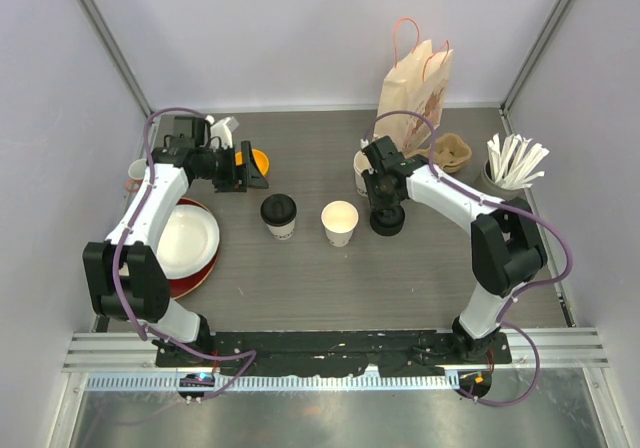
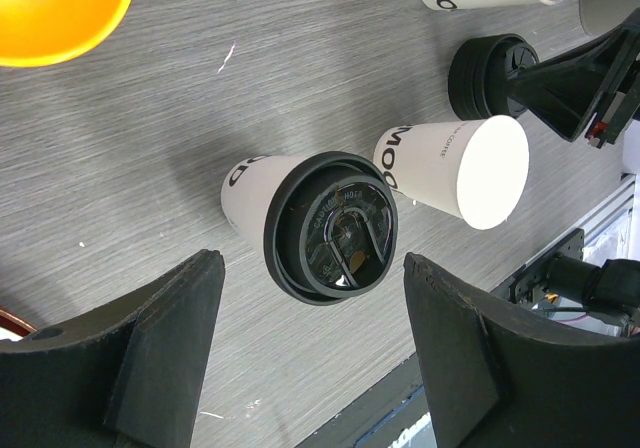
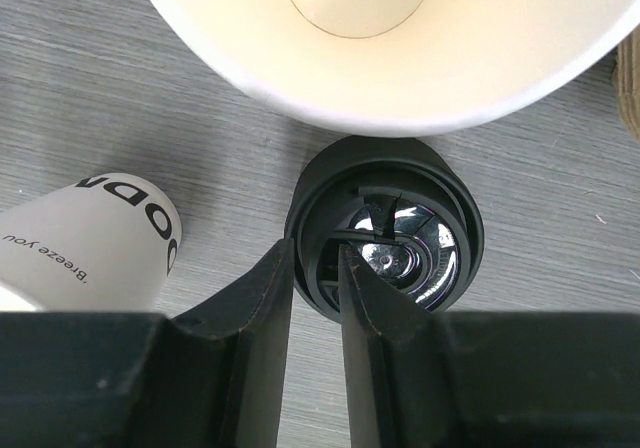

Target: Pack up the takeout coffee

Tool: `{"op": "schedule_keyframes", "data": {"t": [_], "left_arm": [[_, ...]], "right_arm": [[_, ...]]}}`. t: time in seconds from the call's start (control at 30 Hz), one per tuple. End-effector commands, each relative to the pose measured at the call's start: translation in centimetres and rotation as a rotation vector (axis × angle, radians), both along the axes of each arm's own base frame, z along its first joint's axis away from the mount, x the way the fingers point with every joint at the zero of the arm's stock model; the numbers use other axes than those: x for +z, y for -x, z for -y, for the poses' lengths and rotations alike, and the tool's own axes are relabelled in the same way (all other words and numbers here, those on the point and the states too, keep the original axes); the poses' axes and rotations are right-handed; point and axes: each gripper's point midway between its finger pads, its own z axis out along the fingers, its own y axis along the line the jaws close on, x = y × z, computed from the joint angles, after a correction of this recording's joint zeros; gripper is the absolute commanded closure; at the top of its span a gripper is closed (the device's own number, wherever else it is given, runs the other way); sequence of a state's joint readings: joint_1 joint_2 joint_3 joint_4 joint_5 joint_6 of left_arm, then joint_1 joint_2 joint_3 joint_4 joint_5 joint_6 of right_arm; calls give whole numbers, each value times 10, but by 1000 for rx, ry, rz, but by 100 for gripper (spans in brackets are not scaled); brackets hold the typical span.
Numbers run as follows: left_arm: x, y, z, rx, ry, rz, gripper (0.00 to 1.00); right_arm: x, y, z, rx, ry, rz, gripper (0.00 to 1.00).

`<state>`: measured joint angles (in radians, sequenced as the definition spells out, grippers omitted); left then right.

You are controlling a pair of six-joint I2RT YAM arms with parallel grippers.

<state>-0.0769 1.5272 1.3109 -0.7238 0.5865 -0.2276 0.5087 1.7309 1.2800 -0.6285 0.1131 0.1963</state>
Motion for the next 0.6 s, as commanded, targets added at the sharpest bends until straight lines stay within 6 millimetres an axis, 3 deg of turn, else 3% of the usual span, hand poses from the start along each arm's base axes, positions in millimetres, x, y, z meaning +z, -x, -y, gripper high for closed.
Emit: {"op": "schedule_keyframes", "data": {"t": [0.0,0.57], "left_arm": [[13,-2,3,-14,15,38,23],[12,-2,4,-14,19,35,23]], "right_arm": [[0,-6,-4,4,-10,17,71],[-13,0,2,1,29,-22,76]]}}
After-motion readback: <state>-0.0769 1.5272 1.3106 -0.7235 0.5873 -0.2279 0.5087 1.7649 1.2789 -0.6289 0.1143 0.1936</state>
